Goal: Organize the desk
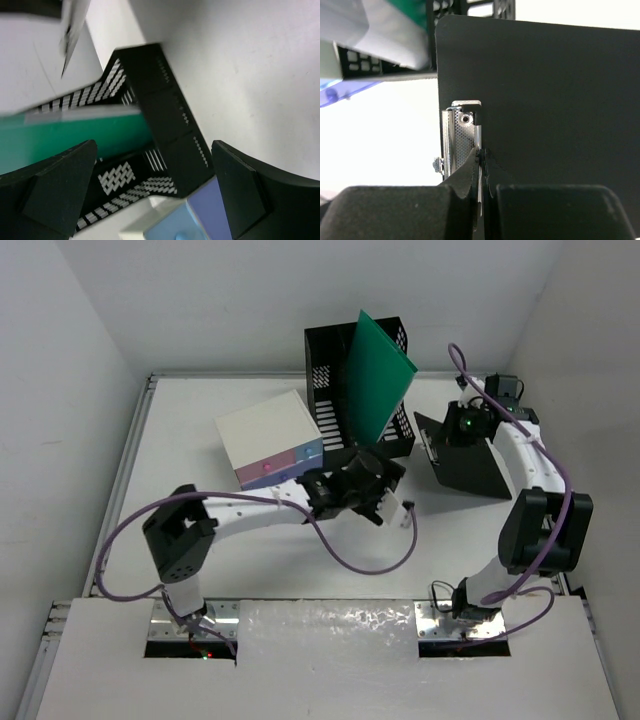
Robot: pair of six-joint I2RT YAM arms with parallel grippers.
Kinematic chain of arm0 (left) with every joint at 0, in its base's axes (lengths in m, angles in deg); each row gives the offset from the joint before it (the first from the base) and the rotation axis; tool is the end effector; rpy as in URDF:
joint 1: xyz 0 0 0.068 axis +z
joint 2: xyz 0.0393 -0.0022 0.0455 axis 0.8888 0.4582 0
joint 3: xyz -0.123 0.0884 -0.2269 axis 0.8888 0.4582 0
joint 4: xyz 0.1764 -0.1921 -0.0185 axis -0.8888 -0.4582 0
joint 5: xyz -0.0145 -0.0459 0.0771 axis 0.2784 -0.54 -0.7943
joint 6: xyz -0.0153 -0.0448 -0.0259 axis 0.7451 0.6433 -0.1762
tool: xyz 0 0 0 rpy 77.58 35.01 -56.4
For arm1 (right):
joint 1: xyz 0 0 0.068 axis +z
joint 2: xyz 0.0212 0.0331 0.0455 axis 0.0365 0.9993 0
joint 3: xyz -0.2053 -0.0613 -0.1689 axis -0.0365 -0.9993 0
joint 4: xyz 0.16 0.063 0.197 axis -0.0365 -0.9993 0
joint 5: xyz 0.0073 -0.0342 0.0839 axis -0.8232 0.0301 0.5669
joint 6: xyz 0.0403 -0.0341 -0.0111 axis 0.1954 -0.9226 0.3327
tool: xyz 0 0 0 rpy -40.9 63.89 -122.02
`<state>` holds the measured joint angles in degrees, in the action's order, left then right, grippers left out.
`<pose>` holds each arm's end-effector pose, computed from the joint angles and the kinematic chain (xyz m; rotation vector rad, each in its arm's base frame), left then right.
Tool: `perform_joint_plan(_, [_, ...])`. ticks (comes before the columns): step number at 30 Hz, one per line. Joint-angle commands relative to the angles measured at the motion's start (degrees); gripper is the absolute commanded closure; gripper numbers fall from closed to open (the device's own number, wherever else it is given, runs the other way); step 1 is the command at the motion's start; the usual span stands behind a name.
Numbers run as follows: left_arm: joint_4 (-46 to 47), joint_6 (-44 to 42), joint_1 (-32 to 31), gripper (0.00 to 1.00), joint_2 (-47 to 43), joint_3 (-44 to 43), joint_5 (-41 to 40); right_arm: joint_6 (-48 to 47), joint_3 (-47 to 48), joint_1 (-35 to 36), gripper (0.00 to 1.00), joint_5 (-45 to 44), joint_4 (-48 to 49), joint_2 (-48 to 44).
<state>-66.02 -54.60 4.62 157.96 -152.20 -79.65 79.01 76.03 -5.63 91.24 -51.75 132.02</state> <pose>0.2140 -0.3364 0.2690 1.9534 0.9650 0.2691 0.3457 -0.0317 0.2729 0.1534 2.4365 0.5441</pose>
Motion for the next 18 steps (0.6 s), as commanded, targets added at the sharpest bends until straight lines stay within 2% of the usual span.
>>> perform_joint_plan(1, [15.8,-9.6,-2.6,0.03,1.2,-0.4,-5.5,1.8,-1.2,-0.2,1.0,3.4,-0.5,-2.2])
perform_joint_plan(7, [22.5,-22.2,-4.5,0.04,5.4,1.5,-3.3,1.0,-2.7,-0.2,1.0,3.2,-2.5,-6.0])
perform_joint_plan(14, [25.3,-24.1,-1.1,0.08,10.4,-2.8,2.2,-0.9,-4.5,-0.2,1.0,5.3,-3.8,-9.8])
perform_joint_plan(18, [25.4,-22.0,0.6,0.08,13.6,-7.2,3.8,-2.1,-5.4,-0.1,1.0,5.1,-4.9,-12.7])
